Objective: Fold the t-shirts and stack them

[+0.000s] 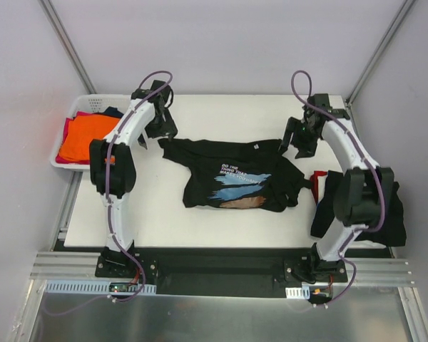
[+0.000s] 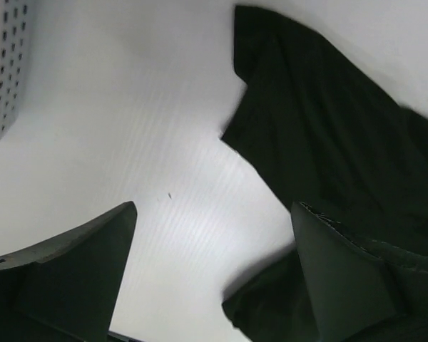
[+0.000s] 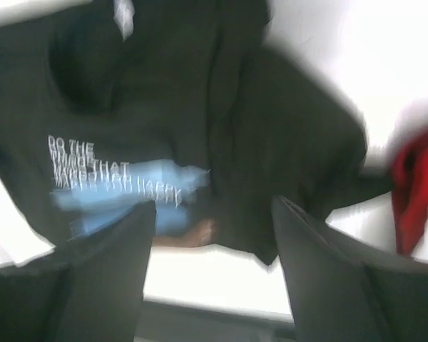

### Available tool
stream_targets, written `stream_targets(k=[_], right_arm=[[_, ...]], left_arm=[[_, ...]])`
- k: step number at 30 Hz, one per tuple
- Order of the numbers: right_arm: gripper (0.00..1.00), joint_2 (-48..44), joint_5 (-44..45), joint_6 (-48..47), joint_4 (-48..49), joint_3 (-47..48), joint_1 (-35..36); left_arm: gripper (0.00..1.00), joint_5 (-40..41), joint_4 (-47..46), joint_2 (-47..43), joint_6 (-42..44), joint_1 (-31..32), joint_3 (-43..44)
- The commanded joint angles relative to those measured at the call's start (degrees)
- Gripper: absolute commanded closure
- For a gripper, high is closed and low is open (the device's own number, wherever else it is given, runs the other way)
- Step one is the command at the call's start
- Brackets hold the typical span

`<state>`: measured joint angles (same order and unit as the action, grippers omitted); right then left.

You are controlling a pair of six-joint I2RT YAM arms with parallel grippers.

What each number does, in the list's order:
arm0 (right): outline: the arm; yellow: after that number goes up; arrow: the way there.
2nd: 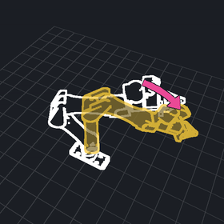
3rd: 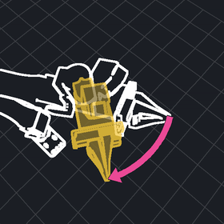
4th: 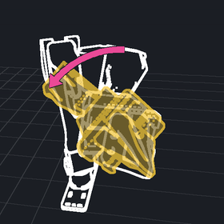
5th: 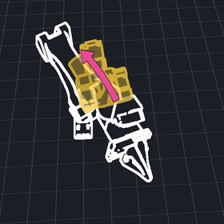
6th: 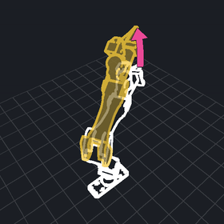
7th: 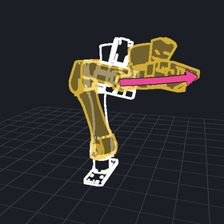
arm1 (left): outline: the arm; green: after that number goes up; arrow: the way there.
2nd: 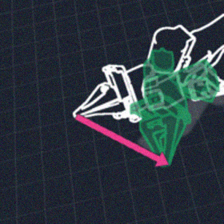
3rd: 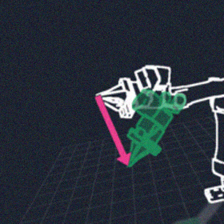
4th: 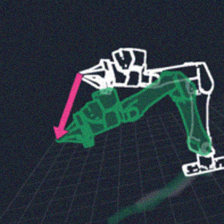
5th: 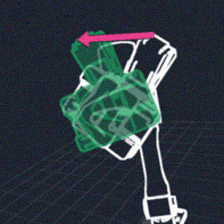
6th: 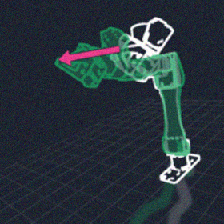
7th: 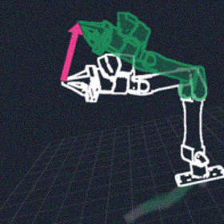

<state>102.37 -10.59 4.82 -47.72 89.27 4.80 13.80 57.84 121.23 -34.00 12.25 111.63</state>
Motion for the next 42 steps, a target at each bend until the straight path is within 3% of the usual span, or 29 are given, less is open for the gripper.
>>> stream_targets(k=[1,3,7,12,19,27,31,38,42], right_arm=[[0.32,-12.35,-1.72,1.77,3.51,-7.96,5.56],[0.32,-13.77,-1.01,2.47,4.39,-11.73,7.32],[0.32,-13.78,-1.80,4.14,6.06,-14.83,12.76],[0.34,-4.56,-4.09,1.95,7.12,-11.24,16.56],[0.35,11.70,-7.16,-0.42,5.01,6.59,16.82],[0.35,22.87,-9.53,0.37,5.19,21.27,16.74],[0.37,25.69,-10.41,0.54,5.97,21.47,16.74],[0.38,22.79,-11.03,2.39,10.89,13.65,16.74],[0.44,22.26,-11.03,2.47,11.25,12.94,16.82]], left_arm=[[0.25,-2.37,-0.89,-13.46,-2.56,7.16,-5.44],[0.40,-3.95,-0.98,-15.23,-4.57,12.43,-7.21],[0.37,-4.39,-1.07,-14.71,-8.36,20.87,-10.38],[0.37,-4.93,-0.98,-16.72,-10.91,28.43,-14.41],[0.38,-4.40,-0.89,-28.05,-11.00,29.67,-25.84],[0.42,-4.04,-0.89,-29.39,-8.37,29.67,-28.67],[0.44,-5.89,-0.89,-27.63,-8.98,29.85,-27.44],[0.43,-4.75,-0.54,-26.57,-7.40,29.94,-26.56],[0.42,-5.89,-0.54,-25.43,-7.66,29.94,-25.94]])
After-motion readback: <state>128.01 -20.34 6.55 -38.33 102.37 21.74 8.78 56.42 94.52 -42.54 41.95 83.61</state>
